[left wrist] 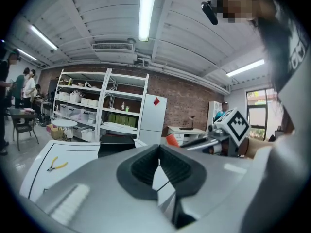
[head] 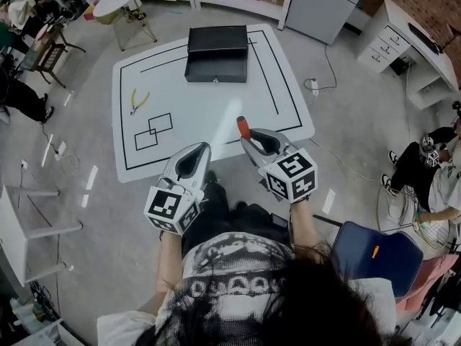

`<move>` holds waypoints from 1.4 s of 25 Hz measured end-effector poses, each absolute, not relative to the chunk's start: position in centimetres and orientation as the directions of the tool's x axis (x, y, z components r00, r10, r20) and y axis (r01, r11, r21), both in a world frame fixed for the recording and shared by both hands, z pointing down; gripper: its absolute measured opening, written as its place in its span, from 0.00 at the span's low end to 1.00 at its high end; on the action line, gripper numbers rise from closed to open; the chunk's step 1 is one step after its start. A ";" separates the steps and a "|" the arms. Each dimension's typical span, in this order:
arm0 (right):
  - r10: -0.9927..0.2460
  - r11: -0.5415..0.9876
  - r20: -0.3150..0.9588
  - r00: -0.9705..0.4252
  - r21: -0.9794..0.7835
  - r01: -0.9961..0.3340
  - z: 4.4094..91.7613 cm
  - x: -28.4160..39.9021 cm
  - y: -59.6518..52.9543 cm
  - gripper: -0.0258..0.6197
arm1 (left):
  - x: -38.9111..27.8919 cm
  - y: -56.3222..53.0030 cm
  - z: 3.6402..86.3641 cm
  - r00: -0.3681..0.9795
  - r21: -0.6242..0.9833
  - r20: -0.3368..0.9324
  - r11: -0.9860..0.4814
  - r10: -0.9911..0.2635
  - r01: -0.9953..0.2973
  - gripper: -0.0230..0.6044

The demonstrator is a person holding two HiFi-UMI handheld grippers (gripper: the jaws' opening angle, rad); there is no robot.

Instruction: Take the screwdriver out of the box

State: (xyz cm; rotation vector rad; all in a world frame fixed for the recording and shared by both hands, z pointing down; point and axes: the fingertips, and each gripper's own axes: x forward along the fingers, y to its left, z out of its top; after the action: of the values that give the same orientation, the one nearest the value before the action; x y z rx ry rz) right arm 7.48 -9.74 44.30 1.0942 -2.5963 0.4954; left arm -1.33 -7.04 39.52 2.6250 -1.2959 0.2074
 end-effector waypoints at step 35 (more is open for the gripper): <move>-0.684 0.552 0.412 -0.602 -0.248 -0.796 44.7 -3.6 1.3 0.17 | -13.1 0.6 39.0 0.671 0.093 0.222 -0.670 -0.707 -0.736 0.04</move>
State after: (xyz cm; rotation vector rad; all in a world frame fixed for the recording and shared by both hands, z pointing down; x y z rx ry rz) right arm -3.60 1.27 44.67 1.2313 -2.5223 0.6038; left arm -13.07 0.64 39.01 2.7094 -1.1808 0.2491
